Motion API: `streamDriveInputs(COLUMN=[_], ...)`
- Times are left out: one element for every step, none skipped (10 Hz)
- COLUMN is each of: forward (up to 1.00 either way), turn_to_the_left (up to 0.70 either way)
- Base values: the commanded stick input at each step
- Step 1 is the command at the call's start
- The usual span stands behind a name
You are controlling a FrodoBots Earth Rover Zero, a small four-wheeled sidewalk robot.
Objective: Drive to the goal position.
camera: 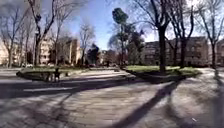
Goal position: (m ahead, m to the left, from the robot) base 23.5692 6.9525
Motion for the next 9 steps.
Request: streamDriveInputs(forward=[1.0,1.0,1.0,1.0,1.0,1.0,1.0,1.0,1.0], turn_to_the_left=[0.0,0.0,0.0,0.0,0.0,0.0,0.0,0.0,0.0])
